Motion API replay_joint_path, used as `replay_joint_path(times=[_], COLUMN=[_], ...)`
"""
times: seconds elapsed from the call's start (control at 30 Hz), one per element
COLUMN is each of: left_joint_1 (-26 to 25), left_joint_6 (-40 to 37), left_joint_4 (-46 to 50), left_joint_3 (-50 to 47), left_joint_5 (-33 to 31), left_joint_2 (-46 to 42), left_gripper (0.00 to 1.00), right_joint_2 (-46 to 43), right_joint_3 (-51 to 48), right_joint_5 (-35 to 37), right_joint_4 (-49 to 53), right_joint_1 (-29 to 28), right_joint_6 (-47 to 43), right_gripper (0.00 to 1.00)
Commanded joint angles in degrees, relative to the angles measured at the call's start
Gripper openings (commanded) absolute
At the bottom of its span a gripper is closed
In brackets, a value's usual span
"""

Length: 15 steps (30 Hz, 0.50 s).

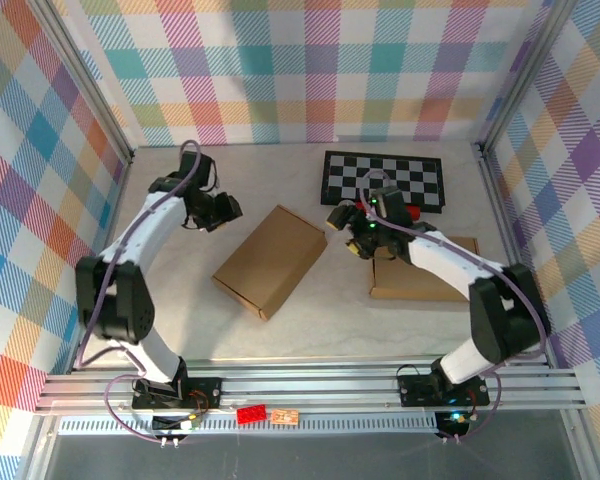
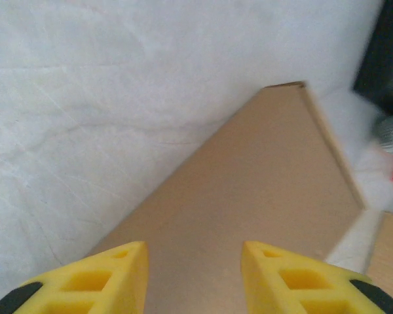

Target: Fold the paper box

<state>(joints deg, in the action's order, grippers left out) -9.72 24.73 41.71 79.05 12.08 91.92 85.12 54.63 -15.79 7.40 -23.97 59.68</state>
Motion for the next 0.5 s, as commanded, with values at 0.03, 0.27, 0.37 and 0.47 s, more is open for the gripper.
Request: replay_joint_path(times=[0.03,0.27,0.37,0.47], left_joint_1=[-0.1,-0.2,-0.4,-1.3], left_joint_6=[4.3,5.0,3.2,4.3], left_joint_4=[-4.8,-8.8,-7.4,-4.6], left_joint_3=[-7.9,-23.6,-28.5,-32.4], left_joint_5=[-3.0,-8.6,-14.5,-28.3], left_joint_2=[-12.9,-34.4,-43.0,-49.4], left_gripper=[1.0,1.0,1.0,1.0], right_joint_2=[-13.1,-32.6,-40.0,-50.4], right_joint_3=[-0.1,-0.7,-4.6,-12.9], right_joint_5=[12.4,35.2,48.3,55.7], right_joint_4=[16.5,36.8,40.8,36.0], right_joint_1=[0.9,1.7,1.9,1.8], right_joint_6=[-8.1,-15.1,-17.0,-24.0], right_gripper=[0.99,0.99,0.99,0.99])
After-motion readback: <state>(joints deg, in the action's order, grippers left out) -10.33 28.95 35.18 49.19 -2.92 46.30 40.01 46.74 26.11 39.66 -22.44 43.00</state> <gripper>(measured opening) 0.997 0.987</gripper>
